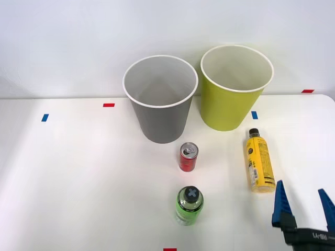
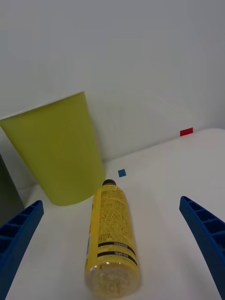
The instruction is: Put cans in the gray bin, plastic bottles in the light green bin
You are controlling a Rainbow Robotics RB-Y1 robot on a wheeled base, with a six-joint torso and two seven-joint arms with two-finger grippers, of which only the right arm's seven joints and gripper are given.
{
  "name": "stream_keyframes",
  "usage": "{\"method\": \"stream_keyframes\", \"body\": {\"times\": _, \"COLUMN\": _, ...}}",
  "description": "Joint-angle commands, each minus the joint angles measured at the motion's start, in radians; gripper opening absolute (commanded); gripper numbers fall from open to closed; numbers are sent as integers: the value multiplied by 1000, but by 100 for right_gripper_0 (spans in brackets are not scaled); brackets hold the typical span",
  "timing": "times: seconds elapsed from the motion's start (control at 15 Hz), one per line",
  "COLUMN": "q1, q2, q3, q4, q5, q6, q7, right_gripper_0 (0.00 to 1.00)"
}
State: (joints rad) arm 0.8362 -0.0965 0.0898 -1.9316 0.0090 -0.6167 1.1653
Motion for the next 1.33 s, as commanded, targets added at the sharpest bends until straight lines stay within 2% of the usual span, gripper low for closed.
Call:
{"method": "stream_keyframes", "body": {"times": 0.07, "q1": 60, "q2": -2, "q3": 24, "q4": 43, "q5": 6, "q6": -46, "q7": 152, "right_gripper_0": 100}}
{"method": "stream_keyframes", "body": {"times": 0.33, "q1": 106, "q2": -55, "q3": 91, "q4": 49, "q5": -20, "q6": -44, "q7": 301, "right_gripper_0": 100}}
{"method": "stream_keyframes", "body": {"times": 0.6, "q1": 123, "q2": -95, "q3": 127, "q4": 92, "q5": -64, "q6": -61, "q7": 427, "right_gripper_0": 100}}
{"method": "stream_keyframes", "body": {"times": 1.33, "q1": 153, "q2": -108, "q3": 157, "q4": 92, "q5": -49, "q6": -63, "q7": 459, "right_gripper_0": 100}}
